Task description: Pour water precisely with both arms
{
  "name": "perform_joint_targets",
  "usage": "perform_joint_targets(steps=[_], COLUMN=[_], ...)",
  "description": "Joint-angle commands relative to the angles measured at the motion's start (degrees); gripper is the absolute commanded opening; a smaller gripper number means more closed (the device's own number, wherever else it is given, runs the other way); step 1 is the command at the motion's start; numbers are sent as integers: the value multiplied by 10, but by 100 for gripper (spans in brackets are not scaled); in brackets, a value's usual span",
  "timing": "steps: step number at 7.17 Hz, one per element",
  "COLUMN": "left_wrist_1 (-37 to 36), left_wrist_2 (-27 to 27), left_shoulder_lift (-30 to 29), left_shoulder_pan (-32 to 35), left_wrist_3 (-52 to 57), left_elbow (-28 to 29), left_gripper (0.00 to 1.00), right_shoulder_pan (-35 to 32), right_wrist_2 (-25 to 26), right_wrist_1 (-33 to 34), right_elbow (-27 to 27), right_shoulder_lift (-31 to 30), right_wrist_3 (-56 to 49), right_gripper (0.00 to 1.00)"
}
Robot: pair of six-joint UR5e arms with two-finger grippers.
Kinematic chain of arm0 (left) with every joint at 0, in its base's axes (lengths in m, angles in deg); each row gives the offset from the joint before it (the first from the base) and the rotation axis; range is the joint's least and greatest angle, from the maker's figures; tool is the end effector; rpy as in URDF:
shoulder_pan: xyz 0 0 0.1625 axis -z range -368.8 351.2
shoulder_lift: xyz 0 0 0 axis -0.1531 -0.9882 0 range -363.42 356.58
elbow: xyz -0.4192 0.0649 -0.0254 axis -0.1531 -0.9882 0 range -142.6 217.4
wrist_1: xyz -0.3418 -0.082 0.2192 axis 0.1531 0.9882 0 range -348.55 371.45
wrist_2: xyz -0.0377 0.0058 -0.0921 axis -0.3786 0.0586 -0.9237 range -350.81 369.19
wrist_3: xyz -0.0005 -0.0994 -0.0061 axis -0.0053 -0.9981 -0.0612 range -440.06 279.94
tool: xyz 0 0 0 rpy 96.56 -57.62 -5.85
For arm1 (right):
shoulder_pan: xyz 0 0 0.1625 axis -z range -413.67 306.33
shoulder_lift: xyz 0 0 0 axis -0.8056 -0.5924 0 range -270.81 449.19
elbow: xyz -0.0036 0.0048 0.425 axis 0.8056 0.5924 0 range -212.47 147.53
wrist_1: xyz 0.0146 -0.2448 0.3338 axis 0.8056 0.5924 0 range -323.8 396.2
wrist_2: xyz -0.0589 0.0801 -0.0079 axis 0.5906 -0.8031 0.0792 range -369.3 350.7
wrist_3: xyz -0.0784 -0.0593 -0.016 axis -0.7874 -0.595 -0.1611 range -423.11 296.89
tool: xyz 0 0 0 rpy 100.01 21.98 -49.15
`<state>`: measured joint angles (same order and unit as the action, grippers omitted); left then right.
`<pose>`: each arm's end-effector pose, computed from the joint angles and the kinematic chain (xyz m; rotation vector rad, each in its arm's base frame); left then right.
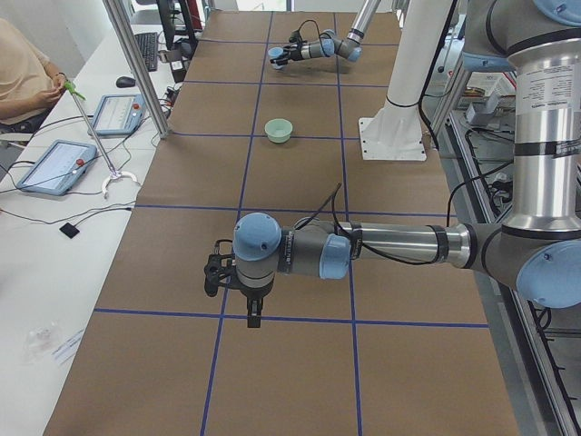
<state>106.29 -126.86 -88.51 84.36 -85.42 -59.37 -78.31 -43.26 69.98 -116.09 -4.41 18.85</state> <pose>-0.0872 -0.4585 0.6302 0.0952 0.8051 -0.0938 -0.3360 -0.3916 0.6212 1.1081 -0.4567 0.6486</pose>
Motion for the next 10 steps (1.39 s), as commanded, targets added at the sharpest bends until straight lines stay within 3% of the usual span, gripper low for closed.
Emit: perform_joint_targets(steps=[1,5,8,9,10], left_wrist_1=[0,0,0,-1,-1], left_wrist_2=[0,0,0,0,0], left_shoulder_lift=[0,0,2,1,-2], left_shoulder_pan=[0,0,0,0,0], left_wrist_3=[0,0,1,1,0], left_elbow=[0,0,0,0,0], left_gripper=[100,100,100,100,100], right_shoulder_pan=[-4,-44,-62,-73,-92], right_wrist_2=[19,49,44,24,-38], right_wrist_1=[0,-1,-1,0,0], right_elbow=[0,-8,-33,-50,-58], right_shoulder_lift=[1,2,6,8,13], right_wrist_3=[-5,-15,-60,-86,-97], right_gripper=[100,100,100,100,100])
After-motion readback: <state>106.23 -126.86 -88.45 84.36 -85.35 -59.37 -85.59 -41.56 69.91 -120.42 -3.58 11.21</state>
